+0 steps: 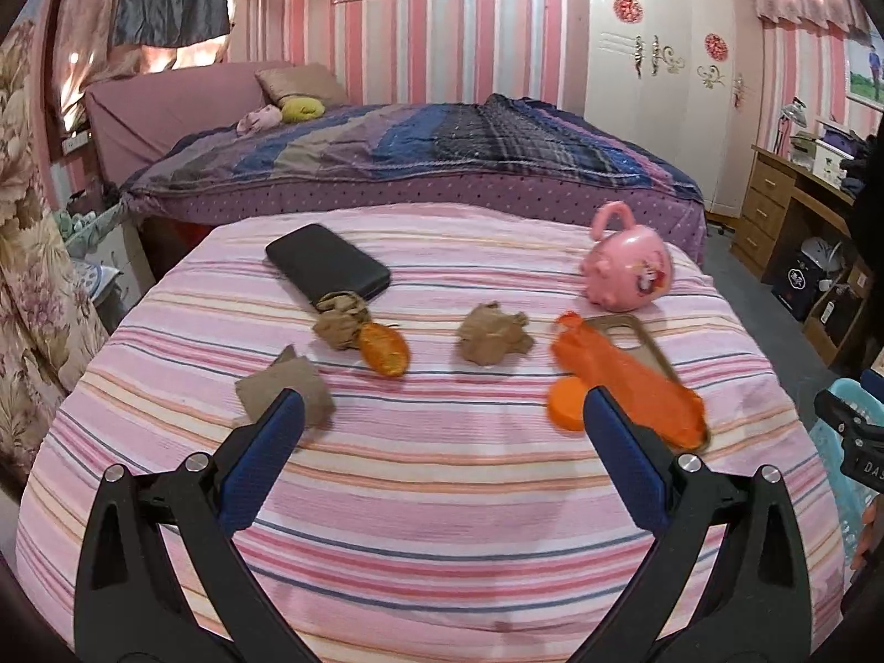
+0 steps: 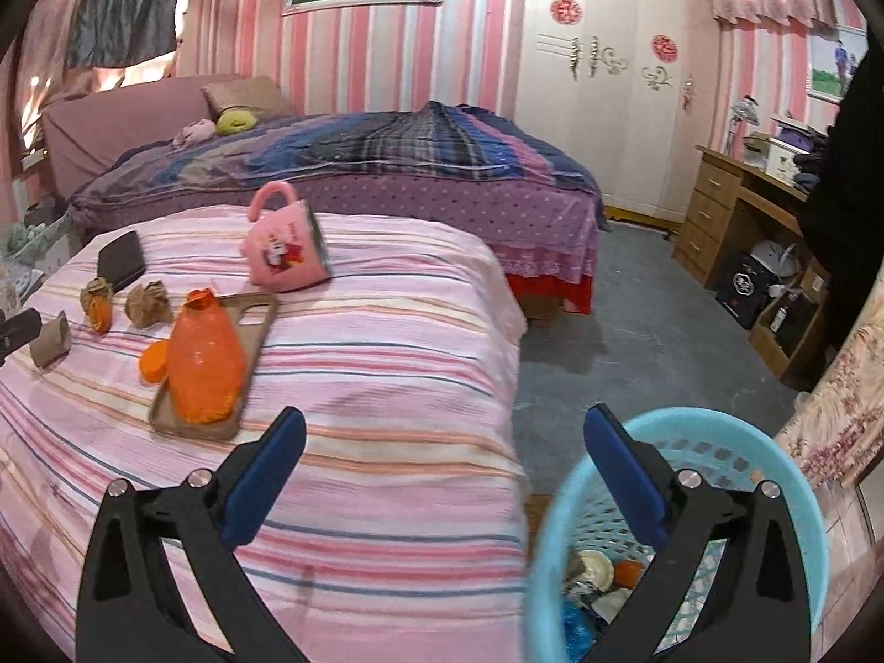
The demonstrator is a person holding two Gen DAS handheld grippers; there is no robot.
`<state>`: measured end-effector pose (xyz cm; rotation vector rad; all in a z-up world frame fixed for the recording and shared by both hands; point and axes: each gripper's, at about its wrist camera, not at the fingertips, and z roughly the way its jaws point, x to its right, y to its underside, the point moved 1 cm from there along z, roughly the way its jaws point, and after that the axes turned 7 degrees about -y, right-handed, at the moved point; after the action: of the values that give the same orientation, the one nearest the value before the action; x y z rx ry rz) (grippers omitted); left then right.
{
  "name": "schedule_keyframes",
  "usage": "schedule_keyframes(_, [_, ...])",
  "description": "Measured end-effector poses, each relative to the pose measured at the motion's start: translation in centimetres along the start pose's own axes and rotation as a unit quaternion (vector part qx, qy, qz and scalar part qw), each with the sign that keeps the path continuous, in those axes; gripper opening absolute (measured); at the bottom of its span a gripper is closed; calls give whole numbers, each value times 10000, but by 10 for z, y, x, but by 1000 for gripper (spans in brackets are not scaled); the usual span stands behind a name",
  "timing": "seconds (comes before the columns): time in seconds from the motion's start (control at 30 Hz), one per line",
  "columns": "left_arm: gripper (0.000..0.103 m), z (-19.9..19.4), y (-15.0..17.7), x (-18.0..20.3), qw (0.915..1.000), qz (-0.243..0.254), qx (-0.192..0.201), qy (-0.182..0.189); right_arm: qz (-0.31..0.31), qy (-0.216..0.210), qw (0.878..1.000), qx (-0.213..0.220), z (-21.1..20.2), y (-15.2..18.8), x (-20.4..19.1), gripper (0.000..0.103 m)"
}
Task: Collect trash
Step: 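Move both open tools back over the bed toward another paper roll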
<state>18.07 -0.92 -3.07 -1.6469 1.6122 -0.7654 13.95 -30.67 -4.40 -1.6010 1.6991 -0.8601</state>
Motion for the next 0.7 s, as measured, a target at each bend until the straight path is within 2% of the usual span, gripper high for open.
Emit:
schedule_keyframes(0.23, [98,25,-3,-39,9993,-264,-193,-192,65,-255,9996,83,13,-23,-22,98])
schedule_keyframes(0.37, [98,42,1,-56,9984,-333,-385,-261,-102,-203,9997,101,30,-36,-37,98])
schedule_keyframes(0.47, [98,57,4,-66,9973,-300,-531,-401,-119,-195,9997,57,40,-33,-45,98])
schedule_keyframes(0.57, [98,67,8,-73,9960,-336,-698,-447,-130,-196,9995,-186,52,-31,-49,98])
schedule_keyframes(0.7, [98,81,11,-86,9931,-562,-918,-458,-89,-139,9998,-130,57,-27,-50,98])
